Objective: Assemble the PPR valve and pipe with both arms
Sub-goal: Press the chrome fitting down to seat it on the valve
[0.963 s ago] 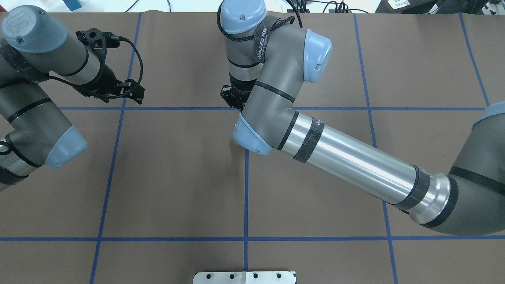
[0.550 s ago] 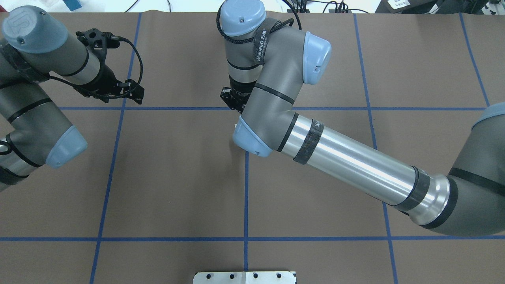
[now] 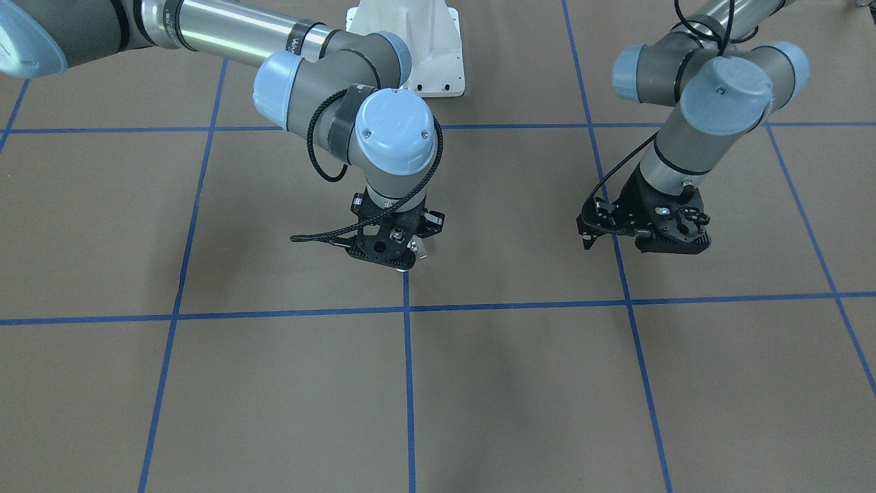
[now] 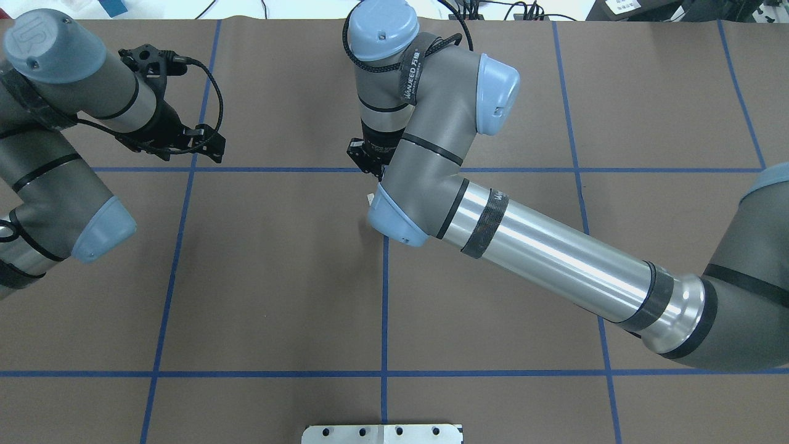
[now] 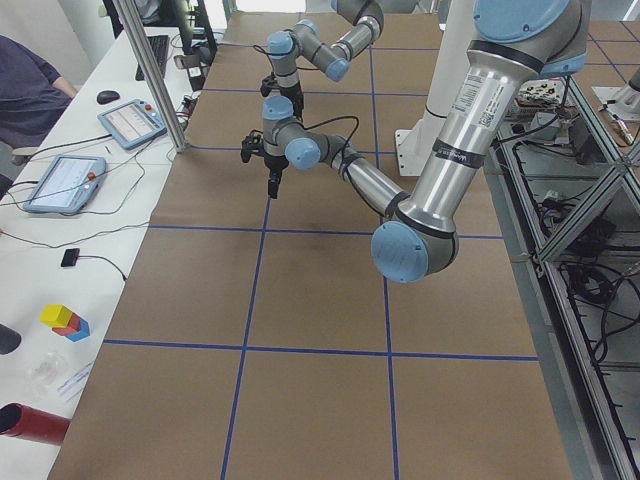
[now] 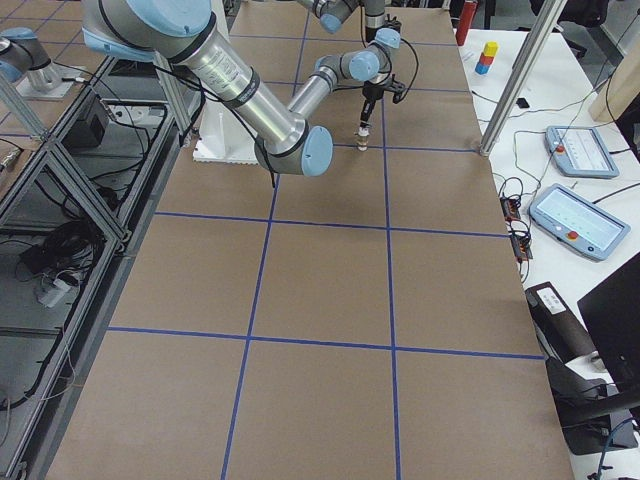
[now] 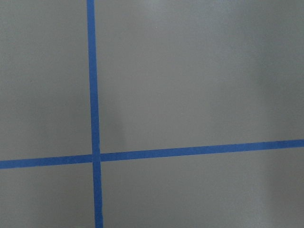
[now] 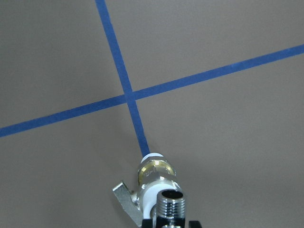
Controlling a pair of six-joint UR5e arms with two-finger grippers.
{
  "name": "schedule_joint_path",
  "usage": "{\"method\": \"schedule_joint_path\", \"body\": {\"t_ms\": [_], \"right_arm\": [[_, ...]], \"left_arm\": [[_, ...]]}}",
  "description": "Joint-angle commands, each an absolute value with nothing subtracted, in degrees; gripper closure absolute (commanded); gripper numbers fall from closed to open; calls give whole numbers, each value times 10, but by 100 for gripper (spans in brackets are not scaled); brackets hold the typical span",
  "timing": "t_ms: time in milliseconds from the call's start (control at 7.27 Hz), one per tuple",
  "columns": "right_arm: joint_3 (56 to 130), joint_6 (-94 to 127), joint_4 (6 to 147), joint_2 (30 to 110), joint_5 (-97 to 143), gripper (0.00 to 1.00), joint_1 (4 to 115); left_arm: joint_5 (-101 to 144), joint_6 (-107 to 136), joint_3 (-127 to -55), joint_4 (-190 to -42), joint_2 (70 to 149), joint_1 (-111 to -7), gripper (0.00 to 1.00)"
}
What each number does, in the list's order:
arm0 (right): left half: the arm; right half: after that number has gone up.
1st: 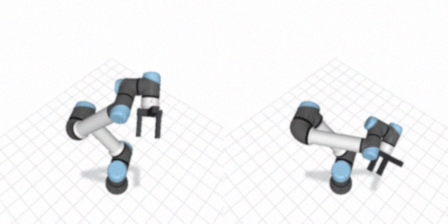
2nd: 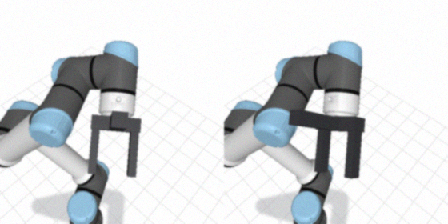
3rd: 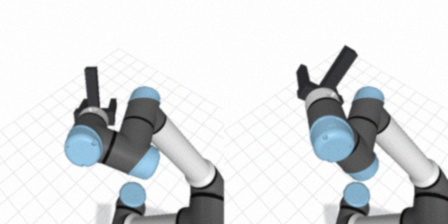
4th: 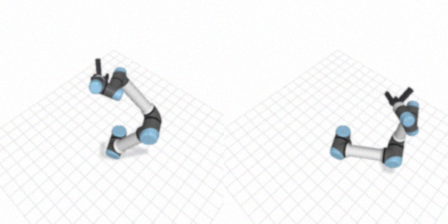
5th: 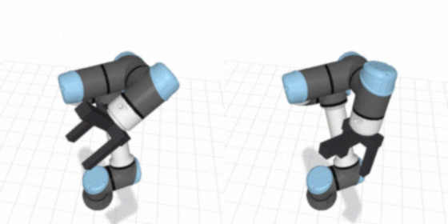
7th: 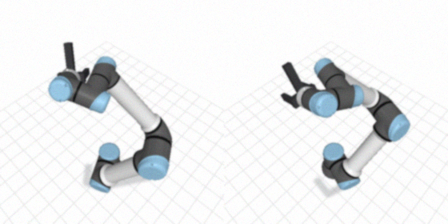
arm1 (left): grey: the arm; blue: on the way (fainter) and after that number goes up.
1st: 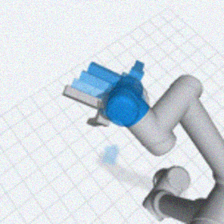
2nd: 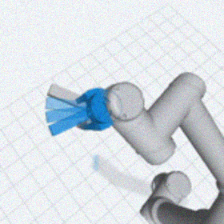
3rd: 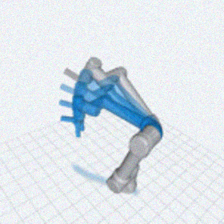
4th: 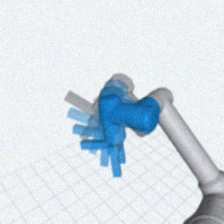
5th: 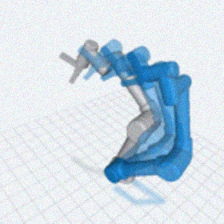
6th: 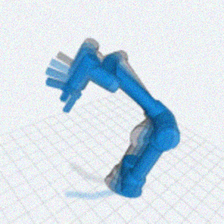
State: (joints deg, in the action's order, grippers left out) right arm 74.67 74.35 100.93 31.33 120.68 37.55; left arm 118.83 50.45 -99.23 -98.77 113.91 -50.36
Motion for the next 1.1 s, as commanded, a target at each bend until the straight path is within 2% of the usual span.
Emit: {"method": "schedule_joint_path", "body": {"t_ms": [0, 825, 963], "right_arm": [[745, 744, 1008, 314, 1207, 100, 376], [744, 745, 1008, 313, 1207, 100, 374], [744, 745, 1007, 313, 1207, 96, 374]], "left_arm": [[1188, 504, -992, -987, 1139, -504, 0], [1188, 504, -992, -988, 1139, -504, 0], [1188, 504, -992, -987, 1139, -504, 0]]}}
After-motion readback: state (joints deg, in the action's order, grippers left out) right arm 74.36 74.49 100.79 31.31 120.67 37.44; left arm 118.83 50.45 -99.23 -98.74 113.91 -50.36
